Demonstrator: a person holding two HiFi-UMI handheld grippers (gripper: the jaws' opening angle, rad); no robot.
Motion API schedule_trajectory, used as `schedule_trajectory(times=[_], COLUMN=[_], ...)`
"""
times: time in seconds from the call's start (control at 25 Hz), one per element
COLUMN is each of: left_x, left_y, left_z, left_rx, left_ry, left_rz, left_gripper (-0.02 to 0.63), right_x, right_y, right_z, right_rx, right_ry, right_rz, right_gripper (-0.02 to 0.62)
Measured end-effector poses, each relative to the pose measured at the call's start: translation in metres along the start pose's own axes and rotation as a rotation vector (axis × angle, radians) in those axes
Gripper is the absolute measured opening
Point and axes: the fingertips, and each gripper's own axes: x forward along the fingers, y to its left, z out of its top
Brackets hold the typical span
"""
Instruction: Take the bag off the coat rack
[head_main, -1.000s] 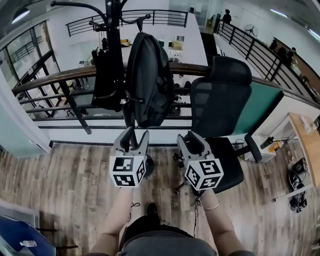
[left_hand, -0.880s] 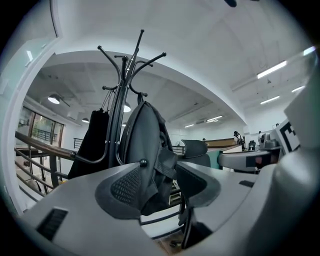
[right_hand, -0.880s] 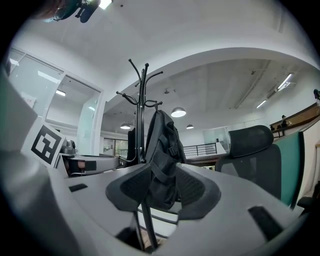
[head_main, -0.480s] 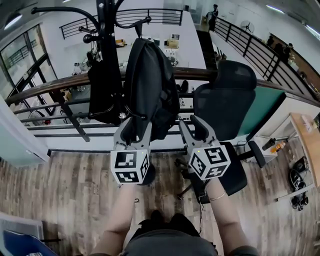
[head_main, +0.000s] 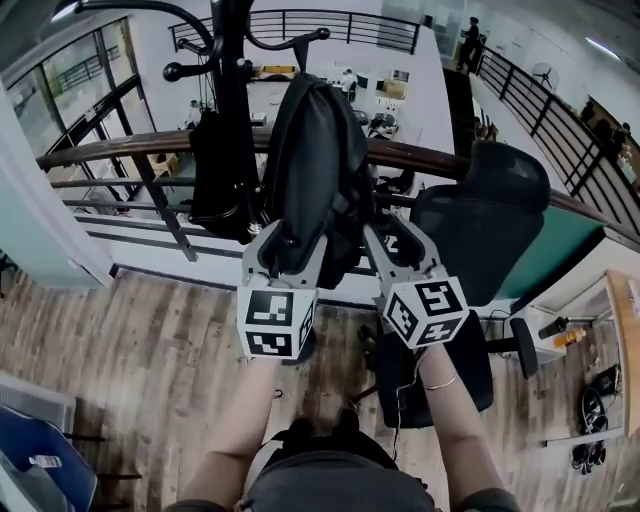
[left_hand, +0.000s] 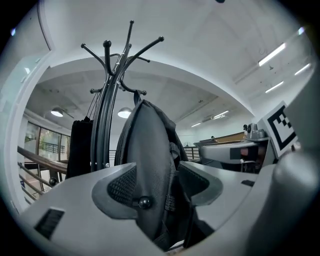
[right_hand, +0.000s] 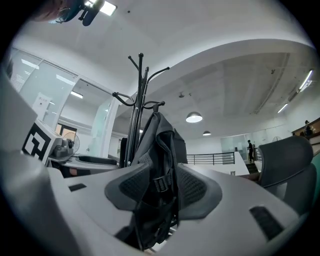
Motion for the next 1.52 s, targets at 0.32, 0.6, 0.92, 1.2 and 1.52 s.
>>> schedule_trajectory(times=[0.32,0.6,0.92,1.2,1.52], left_x=[0.017,0.033,0.052,0.055,0.064], left_y=[-0.009,-0.013,-0.005,0.009,0.028], left_z=[-0.001,0.005,-0.002,-0.005,-0.011], left_rx=[0.057,0.102,0.129,0.163,0.143], left_ry=[0.047,0.081,0.127,0.149,0.183], left_rz=[0.128,0.223,0.338,0.444,0.432], left_gripper=[0.273,0.281,0.287,0.288,0.285], right_x=[0.029,0.055,0.086,0.106,0.124], right_y=[-0.017,-0.024,-0.011,-0.003,0.001], right_z=[0.007,0.014,0.011,0.007,-0.006], right_rx=[-0.008,-0.041,-0.119,-0.169,-0.165], right_ry=[-0.007,-0.012,-0.003,0.0,0.035], right_rz=[0.149,0.233,0.314,0.328,0.323], right_gripper=[0.186,0.207,0.215,0.208,0.092])
